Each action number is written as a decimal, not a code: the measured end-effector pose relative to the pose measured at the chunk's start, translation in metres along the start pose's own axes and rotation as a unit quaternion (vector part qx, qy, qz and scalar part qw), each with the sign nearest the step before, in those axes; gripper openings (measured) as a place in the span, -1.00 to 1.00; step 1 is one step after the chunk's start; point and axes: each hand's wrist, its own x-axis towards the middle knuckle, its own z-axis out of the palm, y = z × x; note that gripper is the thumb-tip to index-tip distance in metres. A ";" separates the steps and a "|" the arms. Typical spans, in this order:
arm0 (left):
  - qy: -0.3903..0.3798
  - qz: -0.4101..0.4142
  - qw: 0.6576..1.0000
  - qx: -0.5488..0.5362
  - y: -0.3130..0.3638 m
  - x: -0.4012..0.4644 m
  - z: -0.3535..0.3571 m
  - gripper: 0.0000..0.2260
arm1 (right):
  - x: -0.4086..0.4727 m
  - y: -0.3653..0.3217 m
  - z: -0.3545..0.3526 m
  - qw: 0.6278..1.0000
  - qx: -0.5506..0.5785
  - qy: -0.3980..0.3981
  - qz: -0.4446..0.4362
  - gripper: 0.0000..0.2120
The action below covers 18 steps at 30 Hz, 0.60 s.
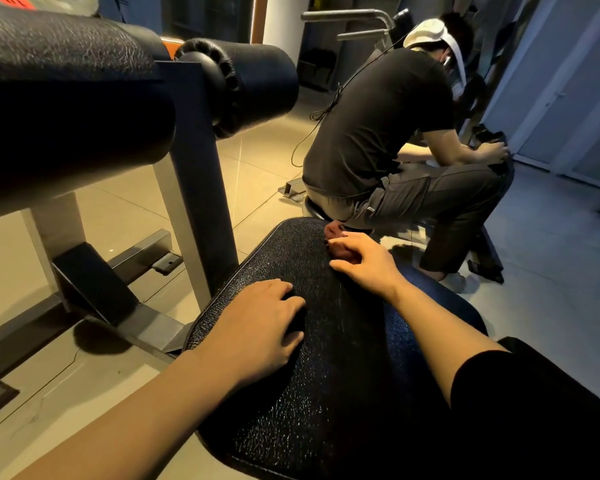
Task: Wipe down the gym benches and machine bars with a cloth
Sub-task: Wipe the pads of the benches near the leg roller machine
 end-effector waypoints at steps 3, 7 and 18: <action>0.003 -0.002 1.000 -0.004 0.000 -0.003 0.001 -0.55 | -0.049 -0.020 0.003 0.995 0.026 -0.041 -0.087 -0.68; 0.002 0.000 1.000 0.003 0.001 -0.005 0.000 -0.57 | -0.098 -0.015 0.001 0.979 -0.013 -0.089 -0.185 -0.63; 0.020 0.003 1.000 -0.012 -0.002 0.001 0.000 -0.56 | -0.113 -0.043 0.010 0.983 -0.075 -0.057 -0.159 -0.60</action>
